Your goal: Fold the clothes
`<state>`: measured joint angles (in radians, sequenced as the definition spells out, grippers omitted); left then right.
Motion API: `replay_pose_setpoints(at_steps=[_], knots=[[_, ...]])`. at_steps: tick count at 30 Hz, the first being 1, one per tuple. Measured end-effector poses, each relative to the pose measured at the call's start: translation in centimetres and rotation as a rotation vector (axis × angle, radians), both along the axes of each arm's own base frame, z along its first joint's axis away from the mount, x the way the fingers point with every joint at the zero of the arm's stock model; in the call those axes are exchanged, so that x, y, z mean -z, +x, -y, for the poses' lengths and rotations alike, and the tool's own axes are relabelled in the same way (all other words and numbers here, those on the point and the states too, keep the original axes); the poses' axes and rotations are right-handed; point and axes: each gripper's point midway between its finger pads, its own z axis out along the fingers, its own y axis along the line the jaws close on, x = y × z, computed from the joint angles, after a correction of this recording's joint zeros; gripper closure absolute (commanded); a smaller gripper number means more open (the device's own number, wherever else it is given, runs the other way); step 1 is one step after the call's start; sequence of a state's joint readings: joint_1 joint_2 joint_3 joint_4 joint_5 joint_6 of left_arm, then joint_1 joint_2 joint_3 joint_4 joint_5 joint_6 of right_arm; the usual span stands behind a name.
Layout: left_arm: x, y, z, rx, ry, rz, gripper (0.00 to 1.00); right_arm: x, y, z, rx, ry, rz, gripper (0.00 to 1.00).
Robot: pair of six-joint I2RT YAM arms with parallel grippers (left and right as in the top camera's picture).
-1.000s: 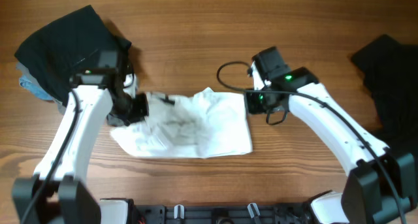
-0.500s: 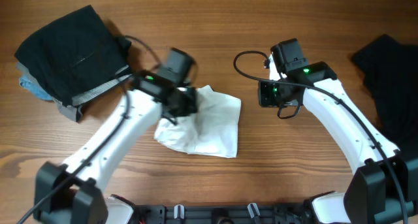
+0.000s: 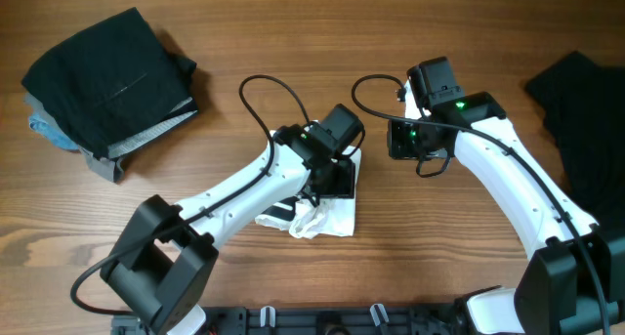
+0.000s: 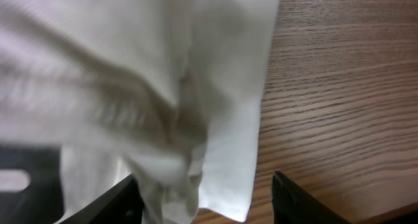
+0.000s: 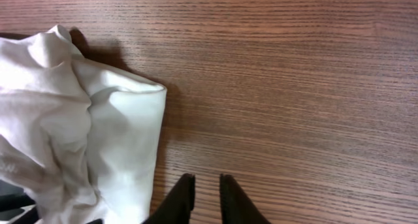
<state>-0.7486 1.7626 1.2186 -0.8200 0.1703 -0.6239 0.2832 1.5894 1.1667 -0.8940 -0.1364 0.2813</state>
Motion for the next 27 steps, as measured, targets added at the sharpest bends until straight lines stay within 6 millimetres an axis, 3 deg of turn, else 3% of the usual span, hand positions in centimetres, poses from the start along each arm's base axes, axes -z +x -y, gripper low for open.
replay_pose_setpoints(at_steps=[3, 5, 7, 10, 13, 16, 20, 22, 25, 27], knots=[[-1.6, 0.5, -1.2, -0.033, 0.017, -0.017, 0.46, 0.0, 0.0, 0.0, -0.001, -0.001, 0.001, 0.73], [-3.6, 1.3, -2.4, -0.072, 0.037, -0.002, 0.66, 0.0, 0.0, 0.0, -0.003, -0.003, 0.002, 0.73], [-6.0, 2.5, -4.1, -0.120, 0.068, 0.051, 0.93, 0.0, 0.0, 0.0, -0.003, -0.003, 0.001, 0.72], [-9.1, 4.5, -7.3, -0.195, 0.116, 0.166, 0.96, 0.0, 0.0, 0.0, -0.003, -0.003, 0.002, 0.71], [-9.9, 6.1, -10.0, -0.259, 0.162, 0.223, 0.96, 0.0, 0.0, 0.0, -0.003, -0.003, 0.002, 0.71], [-7.9, 8.2, -12.1, -0.305, 0.204, 0.242, 0.96, 0.0, 0.1, 0.0, -0.003, -0.002, 0.005, 0.71], [-3.0, 10.7, -14.1, -0.317, 0.234, 0.220, 0.96, 0.0, 0.1, 0.0, -0.003, -0.002, 0.005, 0.71], [-0.4, 11.0, -14.8, -0.297, 0.233, 0.165, 0.96, 0.0, 0.2, 0.0, -0.003, -0.001, 0.008, 0.71], [2.4, 11.1, -14.5, -0.249, 0.163, 0.081, 0.96, 0.0, 0.2, 0.0, -0.003, -0.001, 0.008, 0.71], [3.3, 10.8, -13.0, -0.201, 0.085, 0.042, 0.96, 0.0, 0.2, 0.0, -0.002, -0.001, 0.009, 0.71]])
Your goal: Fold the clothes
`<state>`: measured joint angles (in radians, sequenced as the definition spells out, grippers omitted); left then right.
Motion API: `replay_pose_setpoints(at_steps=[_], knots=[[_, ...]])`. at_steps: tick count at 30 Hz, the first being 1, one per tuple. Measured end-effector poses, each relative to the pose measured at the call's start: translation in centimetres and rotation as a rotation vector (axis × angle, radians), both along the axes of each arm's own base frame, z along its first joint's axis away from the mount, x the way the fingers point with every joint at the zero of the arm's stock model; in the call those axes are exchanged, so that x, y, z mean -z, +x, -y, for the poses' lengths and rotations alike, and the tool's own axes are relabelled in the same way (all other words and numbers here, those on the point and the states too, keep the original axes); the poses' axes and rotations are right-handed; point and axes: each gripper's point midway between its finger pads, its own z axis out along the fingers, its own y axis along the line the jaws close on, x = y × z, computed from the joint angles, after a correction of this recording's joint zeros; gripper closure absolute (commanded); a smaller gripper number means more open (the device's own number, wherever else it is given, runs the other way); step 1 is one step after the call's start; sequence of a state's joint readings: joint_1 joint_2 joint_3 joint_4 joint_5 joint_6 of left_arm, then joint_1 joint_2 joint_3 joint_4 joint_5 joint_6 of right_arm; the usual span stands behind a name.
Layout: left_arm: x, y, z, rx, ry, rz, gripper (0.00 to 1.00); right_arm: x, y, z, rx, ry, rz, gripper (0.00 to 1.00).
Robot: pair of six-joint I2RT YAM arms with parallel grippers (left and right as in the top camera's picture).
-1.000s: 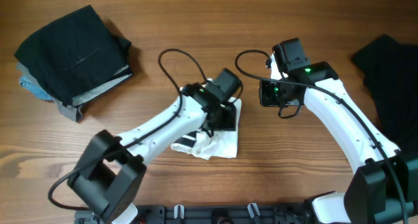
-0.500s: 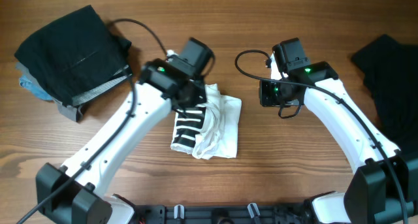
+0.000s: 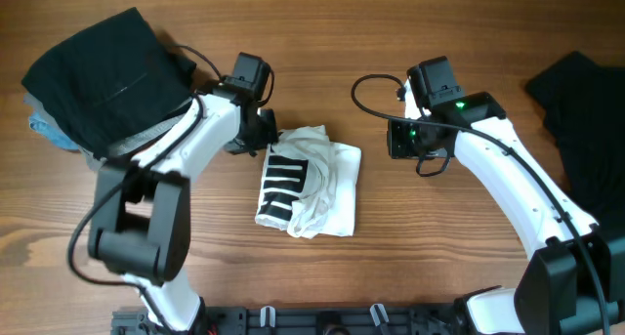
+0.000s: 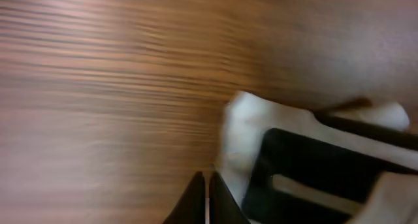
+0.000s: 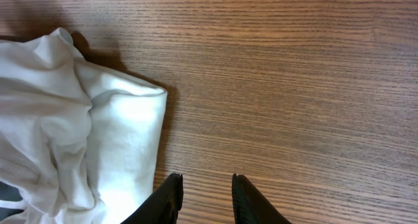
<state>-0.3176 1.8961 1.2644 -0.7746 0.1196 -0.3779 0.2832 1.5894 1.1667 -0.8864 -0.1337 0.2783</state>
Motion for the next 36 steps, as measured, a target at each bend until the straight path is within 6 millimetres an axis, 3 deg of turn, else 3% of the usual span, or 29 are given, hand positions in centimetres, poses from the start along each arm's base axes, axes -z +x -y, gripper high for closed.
replay_pose_setpoints(at_steps=[6, 10, 13, 18, 22, 25, 28, 30, 33, 36], knots=[[-2.0, -0.2, 8.3, 0.196, -0.285, 0.066, 0.96, -0.1, 0.3, -0.1, 0.019, 0.008, 0.008, 0.71], [-3.4, -3.1, 13.4, 0.341, -0.375, 0.061, 0.96, -0.1, 0.3, -0.1, 0.029, 0.011, 0.008, 0.71], [-3.8, -5.7, 15.0, 0.399, -0.398, 0.010, 0.96, -0.1, 0.4, -0.1, 0.030, 0.012, 0.010, 0.69], [-5.6, -6.1, 13.8, 0.376, -0.396, 0.007, 0.92, -0.4, 1.1, -0.8, -0.012, 0.040, 0.046, 0.54], [-11.1, -5.1, 9.4, 0.290, -0.350, 0.123, 0.84, -1.6, 0.5, -4.2, -0.231, 0.201, 0.076, 0.51], [-15.6, -4.1, 6.2, 0.223, -0.315, 0.263, 0.84, -2.4, -0.7, -7.1, -0.382, 0.286, 0.093, 0.52], [-18.6, -4.2, 3.4, 0.165, -0.284, 0.346, 0.85, -2.7, -2.1, -10.3, -0.529, 0.303, 0.127, 0.65], [-19.1, -4.7, 2.0, 0.135, -0.261, 0.347, 0.89, -2.7, -2.9, -12.0, -0.596, 0.292, 0.146, 0.78], [-18.1, -5.5, 0.5, 0.102, -0.215, 0.288, 0.91, -1.5, -4.2, -13.5, -0.656, 0.261, 0.117, 0.78], [-16.6, -6.3, -0.8, 0.073, -0.161, 0.213, 0.91, 1.2, -5.7, -13.6, -0.671, 0.217, 0.011, 0.82]])
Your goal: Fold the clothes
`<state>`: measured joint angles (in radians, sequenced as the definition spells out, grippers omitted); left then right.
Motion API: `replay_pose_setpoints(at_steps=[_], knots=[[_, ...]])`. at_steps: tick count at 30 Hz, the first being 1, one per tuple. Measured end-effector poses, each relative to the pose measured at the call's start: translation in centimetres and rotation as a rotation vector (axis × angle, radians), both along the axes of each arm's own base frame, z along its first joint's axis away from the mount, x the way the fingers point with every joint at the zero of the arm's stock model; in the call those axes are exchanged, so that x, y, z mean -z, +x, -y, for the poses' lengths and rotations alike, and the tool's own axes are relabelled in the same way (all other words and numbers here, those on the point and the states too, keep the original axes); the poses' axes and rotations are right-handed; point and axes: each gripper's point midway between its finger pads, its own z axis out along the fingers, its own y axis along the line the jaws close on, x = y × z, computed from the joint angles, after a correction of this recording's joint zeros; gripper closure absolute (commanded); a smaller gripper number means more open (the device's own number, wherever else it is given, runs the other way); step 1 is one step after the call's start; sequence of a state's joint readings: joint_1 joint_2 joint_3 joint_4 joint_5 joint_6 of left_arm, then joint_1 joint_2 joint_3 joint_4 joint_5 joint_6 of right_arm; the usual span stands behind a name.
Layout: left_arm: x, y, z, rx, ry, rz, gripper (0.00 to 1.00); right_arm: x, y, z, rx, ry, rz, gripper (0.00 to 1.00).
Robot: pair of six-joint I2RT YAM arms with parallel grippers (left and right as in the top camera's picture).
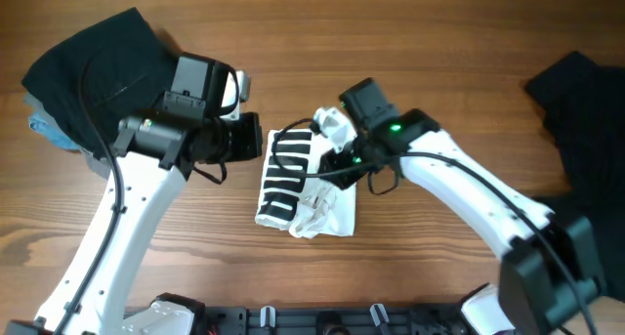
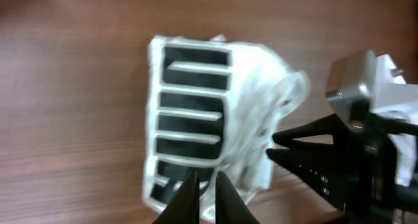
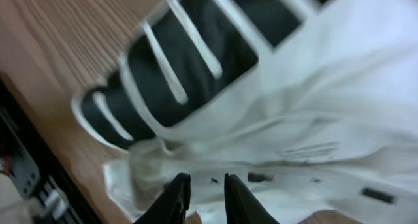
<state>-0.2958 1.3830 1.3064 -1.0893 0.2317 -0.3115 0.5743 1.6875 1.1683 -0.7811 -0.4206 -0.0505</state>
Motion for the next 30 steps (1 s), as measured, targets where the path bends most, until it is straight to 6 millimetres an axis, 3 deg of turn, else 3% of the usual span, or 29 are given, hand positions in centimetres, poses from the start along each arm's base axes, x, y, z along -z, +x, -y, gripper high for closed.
replay_pose_setpoints(at_steps=[2, 5, 7, 9, 11, 14, 16, 21, 26, 30], knots=[[0.4, 0.0, -0.4, -0.011, 0.016, -0.016, 0.89, 2.1, -0.6, 0.6, 0.000, -0.057, -0.062, 0.92], [0.6, 0.2, -0.7, -0.020, 0.029, -0.013, 0.88, 4.6, -1.1, 2.8, 0.055, -0.197, -0.122, 0.96], [0.6, 0.2, -0.7, -0.020, 0.030, -0.016, 0.88, 5.4, -1.2, 5.7, 0.159, -0.351, -0.141, 0.95], [0.6, 0.1, -0.8, -0.021, 0.032, -0.020, 0.86, 5.5, -1.4, 10.0, 0.284, -0.542, -0.148, 0.95], [0.7, 0.1, -0.8, -0.020, 0.033, -0.020, 0.84, 5.0, -1.0, 13.0, 0.388, -0.649, -0.135, 0.87], [1.1, 0.1, -0.8, -0.021, 0.039, -0.034, 0.79, 3.6, 0.4, 15.1, 0.509, -0.651, -0.097, 0.50], [2.0, -0.1, -1.0, -0.024, 0.054, -0.068, 0.72, 2.4, 1.7, 13.9, 0.482, -0.511, -0.066, 0.39], [3.6, 0.5, -3.2, -0.083, 0.108, -0.109, 0.67, -1.2, 1.7, 7.1, 0.261, -0.157, -0.032, 0.38], [3.7, 1.6, -7.8, -0.231, 0.117, -0.114, 0.66, -2.1, -1.7, 1.8, 0.092, -0.061, -0.058, 0.39], [3.7, 1.9, -10.9, -0.334, 0.106, -0.121, 0.66, -1.0, -4.3, -0.4, 0.022, -0.122, -0.065, 0.39]])
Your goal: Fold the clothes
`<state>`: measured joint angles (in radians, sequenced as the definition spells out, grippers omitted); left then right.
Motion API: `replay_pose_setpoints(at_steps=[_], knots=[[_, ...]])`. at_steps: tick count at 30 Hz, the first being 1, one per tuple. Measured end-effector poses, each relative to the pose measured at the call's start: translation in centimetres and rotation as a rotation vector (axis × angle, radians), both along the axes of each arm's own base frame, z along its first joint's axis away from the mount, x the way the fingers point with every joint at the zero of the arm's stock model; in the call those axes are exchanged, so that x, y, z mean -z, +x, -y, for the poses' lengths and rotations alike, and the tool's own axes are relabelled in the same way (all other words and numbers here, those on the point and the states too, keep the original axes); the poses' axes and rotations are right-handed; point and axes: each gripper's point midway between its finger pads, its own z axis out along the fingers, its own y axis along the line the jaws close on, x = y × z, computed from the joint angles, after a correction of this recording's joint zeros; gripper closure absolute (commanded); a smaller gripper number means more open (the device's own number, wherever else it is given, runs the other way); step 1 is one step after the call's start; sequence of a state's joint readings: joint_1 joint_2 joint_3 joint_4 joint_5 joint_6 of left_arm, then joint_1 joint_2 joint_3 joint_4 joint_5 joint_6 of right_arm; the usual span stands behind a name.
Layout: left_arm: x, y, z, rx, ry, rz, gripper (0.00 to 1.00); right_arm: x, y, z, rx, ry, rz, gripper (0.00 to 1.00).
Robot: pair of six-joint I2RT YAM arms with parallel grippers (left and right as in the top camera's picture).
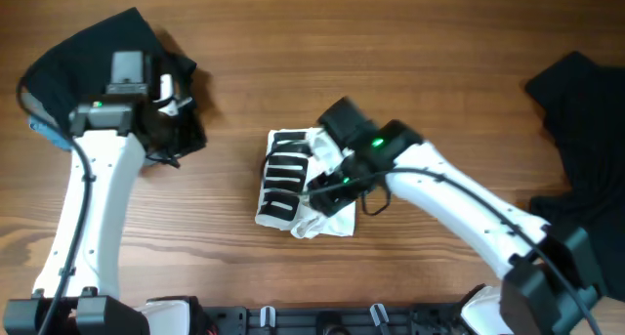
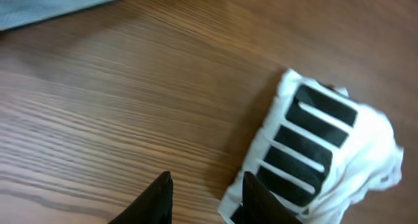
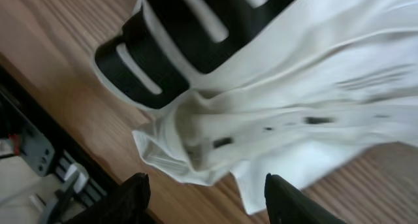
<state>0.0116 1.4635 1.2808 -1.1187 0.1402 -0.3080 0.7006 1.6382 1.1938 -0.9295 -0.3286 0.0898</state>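
A folded white garment with black stripes [image 1: 283,175] lies crumpled at the table's middle; its striped panel [image 2: 312,151] faces up. My right gripper [image 1: 329,190] hovers over the garment's white front part [image 3: 274,100], fingers [image 3: 135,199] spread wide open, holding nothing. My left gripper [image 1: 182,132] is open at the left, beside the dark pile, over bare wood [image 2: 206,199], well left of the garment.
A stack of folded dark clothes [image 1: 98,71] with grey and blue layers sits at the back left. A loose black garment [image 1: 586,120] lies at the right edge. A black rail [image 3: 26,142] runs along the table's front edge.
My left gripper has moved from the garment's left edge to beside the dark pile and has opened. The right gripper has shifted toward the garment's front and opened wide.
First my left gripper was over the white garment with cloth between its fingers, the right one nearly shut off its right edge. Then the left was shut at the garment's back-left corner. Later the right came onto the garment. Now both are open and the garment lies free.
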Motion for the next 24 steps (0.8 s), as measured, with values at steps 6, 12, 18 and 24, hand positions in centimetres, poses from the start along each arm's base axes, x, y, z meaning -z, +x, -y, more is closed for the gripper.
replay_pose_setpoints(at_steps=[6, 12, 18, 24], knots=[[0.0, 0.1, -1.4, -0.039, -0.005, 0.002, 0.66, 3.0, -1.7, -2.4, -0.145, -0.050, 0.010, 0.66], [-0.1, 0.1, -1.3, -0.028, -0.008, 0.007, 0.66, 3.9, -1.9, -2.5, -0.211, -0.106, 0.060, 0.96], [-0.1, 0.2, -1.3, -0.028, -0.008, 0.007, 0.65, 3.9, -0.1, 2.2, -0.104, -0.319, 0.124, 0.96], [-0.1, 0.2, -1.3, -0.028, -0.008, 0.007, 0.63, 1.8, 1.5, 6.6, 0.072, -0.414, 0.150, 0.41]])
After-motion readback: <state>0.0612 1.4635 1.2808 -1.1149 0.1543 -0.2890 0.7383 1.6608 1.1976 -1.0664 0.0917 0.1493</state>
